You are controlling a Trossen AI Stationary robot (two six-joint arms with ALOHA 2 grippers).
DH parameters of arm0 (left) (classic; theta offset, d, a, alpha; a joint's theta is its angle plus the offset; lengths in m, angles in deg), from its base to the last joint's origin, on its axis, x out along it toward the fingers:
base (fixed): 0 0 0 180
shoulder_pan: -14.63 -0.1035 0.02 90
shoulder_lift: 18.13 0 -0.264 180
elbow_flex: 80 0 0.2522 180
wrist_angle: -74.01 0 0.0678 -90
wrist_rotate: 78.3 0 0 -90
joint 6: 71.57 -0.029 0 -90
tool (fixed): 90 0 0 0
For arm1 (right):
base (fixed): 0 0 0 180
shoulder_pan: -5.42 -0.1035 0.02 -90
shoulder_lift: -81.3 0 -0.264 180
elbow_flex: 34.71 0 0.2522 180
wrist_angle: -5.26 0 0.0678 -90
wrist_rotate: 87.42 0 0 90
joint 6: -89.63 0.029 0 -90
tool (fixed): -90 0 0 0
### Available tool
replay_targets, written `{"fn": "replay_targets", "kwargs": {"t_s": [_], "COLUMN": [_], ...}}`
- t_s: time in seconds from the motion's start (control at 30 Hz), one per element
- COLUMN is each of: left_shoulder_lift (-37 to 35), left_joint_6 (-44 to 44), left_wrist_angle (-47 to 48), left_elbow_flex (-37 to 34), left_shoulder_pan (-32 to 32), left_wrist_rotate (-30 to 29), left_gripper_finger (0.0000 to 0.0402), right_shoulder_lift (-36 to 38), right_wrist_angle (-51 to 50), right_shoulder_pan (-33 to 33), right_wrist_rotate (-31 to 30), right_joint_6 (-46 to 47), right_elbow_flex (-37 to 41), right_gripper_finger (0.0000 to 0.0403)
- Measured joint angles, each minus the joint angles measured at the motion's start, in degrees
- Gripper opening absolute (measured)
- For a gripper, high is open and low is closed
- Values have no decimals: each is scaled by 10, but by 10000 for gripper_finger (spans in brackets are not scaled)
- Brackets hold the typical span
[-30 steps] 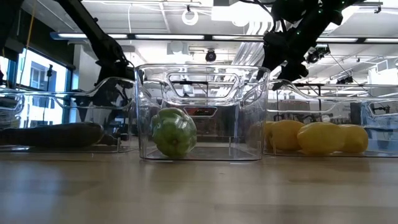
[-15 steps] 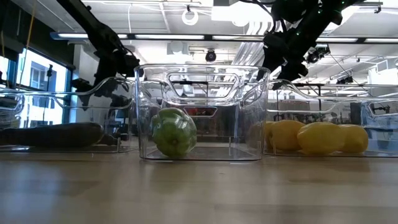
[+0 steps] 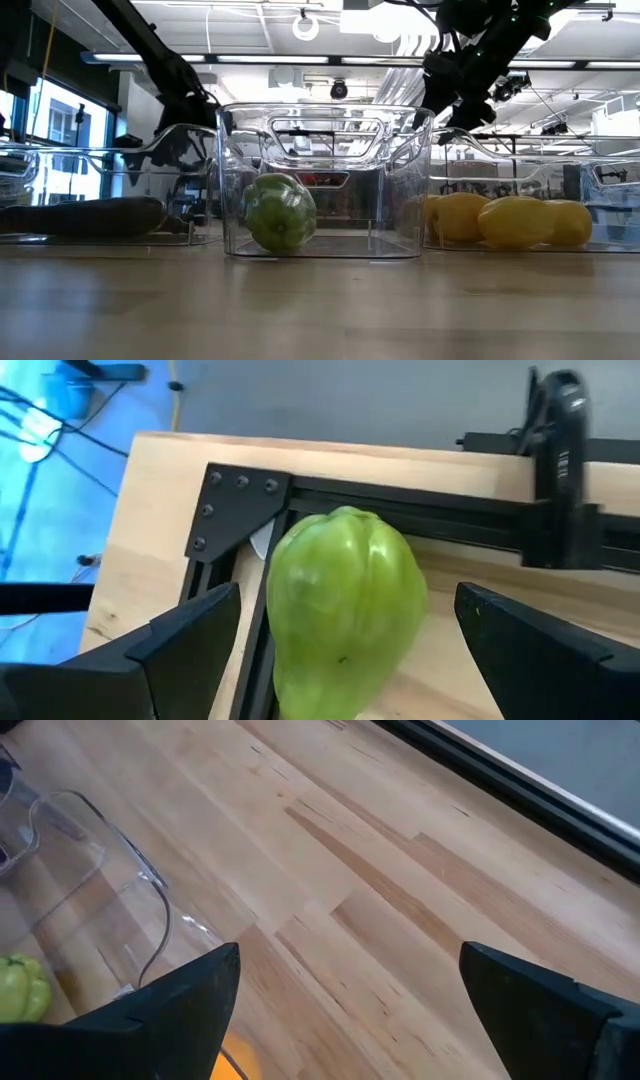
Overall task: Sort produce into baskets
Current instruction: Put the chayote into the middle transparent bin
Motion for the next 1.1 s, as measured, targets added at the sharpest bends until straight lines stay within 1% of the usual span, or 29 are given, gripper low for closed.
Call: {"fn": "replay_targets", "kwargs": {"t_s": [0.13, 0.2, 0.37, 0.63, 0.7, 0.87, 1.0, 1.1], "left_shoulder_lift": [14, 24, 44, 65, 68, 60, 57, 57], "left_joint_6": [38, 40, 6, -13, -22, -8, -19, -23], "left_wrist_angle": [0, -7, -10, -7, -5, -5, 3, 11], "left_elbow_flex": [0, 0, 1, 1, 1, 1, 1, 1], "left_shoulder_pan": [1, -2, -6, 18, 24, 28, 36, 48], "left_wrist_rotate": [-34, -44, -29, -20, 3, 81, 112, 152], "left_gripper_finger": [356, 356, 356, 356, 356, 356, 356, 356], "right_shoulder_lift": [0, 0, 0, 0, 0, -1, -1, -1], "right_wrist_angle": [0, 0, -1, 1, 1, 2, 3, 6], "right_shoulder_pan": [-3, -6, -19, -24, -24, -24, -24, -24], "right_wrist_rotate": [0, 0, 1, -7, -8, -8, -9, -9], "right_joint_6": [18, 20, 20, 12, 12, 10, -9, -14], "right_elbow_flex": [0, 0, 0, 0, 0, 0, 0, 0], "right_gripper_finger": [367, 367, 367, 367, 367, 367, 367, 367]}}
